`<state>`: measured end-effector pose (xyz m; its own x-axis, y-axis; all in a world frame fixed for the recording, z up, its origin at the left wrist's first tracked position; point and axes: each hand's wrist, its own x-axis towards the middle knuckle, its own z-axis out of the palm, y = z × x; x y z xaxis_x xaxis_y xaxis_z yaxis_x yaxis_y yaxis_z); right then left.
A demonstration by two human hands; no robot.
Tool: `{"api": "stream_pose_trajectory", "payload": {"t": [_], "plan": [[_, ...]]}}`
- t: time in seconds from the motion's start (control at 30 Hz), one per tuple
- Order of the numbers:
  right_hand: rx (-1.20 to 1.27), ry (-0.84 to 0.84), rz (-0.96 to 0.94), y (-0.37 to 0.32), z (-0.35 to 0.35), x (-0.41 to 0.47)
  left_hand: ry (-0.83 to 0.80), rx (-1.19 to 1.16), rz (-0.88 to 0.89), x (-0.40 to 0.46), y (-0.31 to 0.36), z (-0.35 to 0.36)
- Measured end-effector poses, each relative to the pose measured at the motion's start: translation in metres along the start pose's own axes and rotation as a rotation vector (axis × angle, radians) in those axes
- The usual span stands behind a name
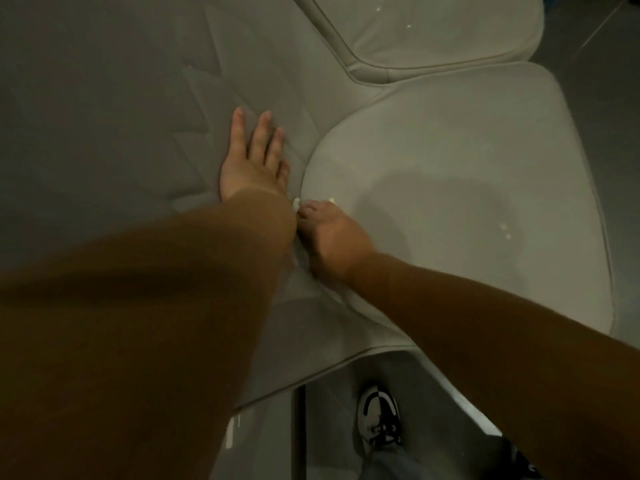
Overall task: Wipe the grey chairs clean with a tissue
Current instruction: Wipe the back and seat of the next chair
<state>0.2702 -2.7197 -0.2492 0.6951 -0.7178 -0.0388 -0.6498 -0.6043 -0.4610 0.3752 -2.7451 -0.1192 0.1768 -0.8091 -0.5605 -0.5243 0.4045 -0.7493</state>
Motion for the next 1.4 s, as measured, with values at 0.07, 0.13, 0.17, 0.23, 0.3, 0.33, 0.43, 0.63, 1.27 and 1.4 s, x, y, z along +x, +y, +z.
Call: {"api": "stream_pose_trajectory", "payload": {"t": [0.07,0.13,0.17,0.23,0.3,0.33,0.43,0.63,1.27,1.4], "plan": [[-0.039,-0.123,-0.155,0.010,-0.008,-0.010,-0.008,-0.009,0.013,-0.002,-0.001,-0.001],[-0.052,-0.302,-0.281,0.027,-0.018,-0.033,-0.013,-0.020,0.028,-0.005,-0.002,-0.002],[-0.044,-0.401,-0.315,0.032,-0.025,-0.048,-0.013,-0.029,0.033,-0.006,-0.003,-0.004],[-0.001,-0.563,-0.354,0.034,-0.040,-0.081,-0.013,-0.052,0.046,-0.008,-0.003,-0.005],[0.078,-0.606,-0.319,0.039,-0.055,-0.109,0.007,-0.078,0.080,-0.009,-0.001,-0.004],[0.128,-0.583,-0.257,0.045,-0.063,-0.120,0.035,-0.098,0.097,-0.008,0.001,-0.004],[0.234,-0.328,-0.023,0.067,-0.083,-0.127,0.184,-0.273,0.138,0.002,0.001,-0.008],[0.113,-0.162,0.038,0.061,-0.061,-0.099,0.488,-0.611,0.376,0.023,0.023,-0.022],[-0.034,-0.301,-0.374,0.128,-0.096,-0.188,0.480,-0.955,0.222,0.057,0.141,-0.010],[0.113,0.119,-0.033,0.132,-0.103,-0.176,0.496,-1.017,0.166,0.060,0.149,-0.006]]}}
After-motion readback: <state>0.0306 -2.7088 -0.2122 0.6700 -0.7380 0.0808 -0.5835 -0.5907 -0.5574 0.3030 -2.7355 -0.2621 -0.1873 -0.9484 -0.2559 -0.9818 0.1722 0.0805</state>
